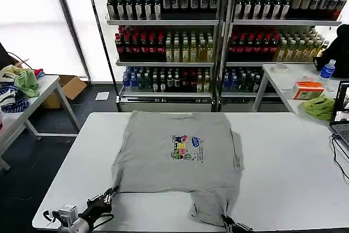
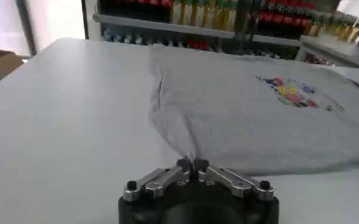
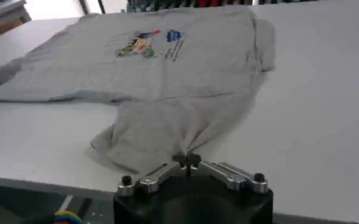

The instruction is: Fold and organize the clothes.

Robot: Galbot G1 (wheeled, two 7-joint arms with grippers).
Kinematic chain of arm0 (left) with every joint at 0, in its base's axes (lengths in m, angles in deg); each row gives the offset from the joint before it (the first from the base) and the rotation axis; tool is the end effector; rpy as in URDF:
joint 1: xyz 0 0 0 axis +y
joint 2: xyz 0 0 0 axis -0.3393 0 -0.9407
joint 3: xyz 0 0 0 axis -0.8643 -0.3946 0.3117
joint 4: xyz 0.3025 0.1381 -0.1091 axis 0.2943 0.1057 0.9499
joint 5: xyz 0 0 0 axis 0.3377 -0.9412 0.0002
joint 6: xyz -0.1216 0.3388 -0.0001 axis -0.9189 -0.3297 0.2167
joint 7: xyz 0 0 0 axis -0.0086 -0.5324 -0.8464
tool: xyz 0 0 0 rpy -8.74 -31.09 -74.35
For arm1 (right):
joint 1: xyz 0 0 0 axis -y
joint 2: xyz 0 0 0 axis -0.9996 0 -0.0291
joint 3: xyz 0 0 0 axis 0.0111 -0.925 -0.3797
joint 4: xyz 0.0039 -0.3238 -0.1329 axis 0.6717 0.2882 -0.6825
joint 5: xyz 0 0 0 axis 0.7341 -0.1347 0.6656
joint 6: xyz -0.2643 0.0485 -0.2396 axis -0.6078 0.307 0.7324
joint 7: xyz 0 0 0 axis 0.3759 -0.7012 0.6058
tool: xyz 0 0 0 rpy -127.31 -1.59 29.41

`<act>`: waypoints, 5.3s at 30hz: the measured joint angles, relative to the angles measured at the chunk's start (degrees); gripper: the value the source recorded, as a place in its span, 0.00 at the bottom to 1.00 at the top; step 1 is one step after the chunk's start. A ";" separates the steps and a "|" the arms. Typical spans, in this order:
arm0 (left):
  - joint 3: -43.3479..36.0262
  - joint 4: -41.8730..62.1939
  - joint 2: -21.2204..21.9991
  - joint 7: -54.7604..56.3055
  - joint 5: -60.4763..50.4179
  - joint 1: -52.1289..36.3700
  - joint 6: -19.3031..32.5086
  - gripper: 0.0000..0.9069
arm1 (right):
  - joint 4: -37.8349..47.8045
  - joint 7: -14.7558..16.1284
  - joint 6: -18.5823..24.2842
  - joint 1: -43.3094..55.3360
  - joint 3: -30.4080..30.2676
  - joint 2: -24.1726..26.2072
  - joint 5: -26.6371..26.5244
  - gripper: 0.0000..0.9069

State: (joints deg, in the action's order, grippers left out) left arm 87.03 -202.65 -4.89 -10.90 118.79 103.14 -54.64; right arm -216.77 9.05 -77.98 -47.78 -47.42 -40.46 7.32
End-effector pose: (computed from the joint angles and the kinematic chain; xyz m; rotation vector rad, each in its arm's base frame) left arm 0.1843 0.1052 -0.3029 -0.2708 -2.5594 0.1494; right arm 0.1042 -0.0192 -0.2587 0.3035 -2.4821 -0.0747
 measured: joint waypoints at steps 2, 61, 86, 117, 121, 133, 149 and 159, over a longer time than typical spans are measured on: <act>0.27 -0.66 0.23 0.33 0.14 0.28 0.02 0.01 | -0.84 -0.02 0.40 -0.61 0.57 0.41 -0.42 0.00; 2.61 -5.08 -19.23 1.38 15.11 -1.98 -8.15 0.00 | 3.85 -6.96 8.59 22.87 -1.42 5.43 -12.77 0.00; -13.69 13.40 -16.93 1.04 15.31 -26.55 -7.89 1.00 | 21.89 -3.85 4.35 39.04 -8.21 1.78 -8.08 1.00; -1.97 2.50 -12.19 3.96 10.56 -11.01 -5.80 1.00 | 11.74 -6.94 0.39 26.27 -2.84 2.70 -6.20 1.00; -2.42 2.88 -11.62 3.92 10.16 -10.64 -5.72 1.00 | 12.19 -8.42 -0.70 25.84 -3.14 2.18 -6.47 1.00; -3.97 5.77 -10.00 3.75 9.85 -12.05 -5.51 1.00 | 14.16 -10.98 -2.15 26.85 -4.94 0.42 -6.67 0.00; -6.05 7.15 -9.20 3.59 10.26 -13.50 -5.73 0.03 | 16.08 -11.38 -2.89 27.26 -5.50 0.13 -7.85 0.00; -6.36 7.13 -9.16 3.33 10.89 -13.70 -5.64 0.02 | 16.04 -11.15 -2.83 27.02 -5.27 0.45 -8.51 0.00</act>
State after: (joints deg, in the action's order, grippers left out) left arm 80.67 -195.52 -14.05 -7.57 129.68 89.43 -60.28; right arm -200.73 -2.10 -80.81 -20.76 -52.69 -40.01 -1.19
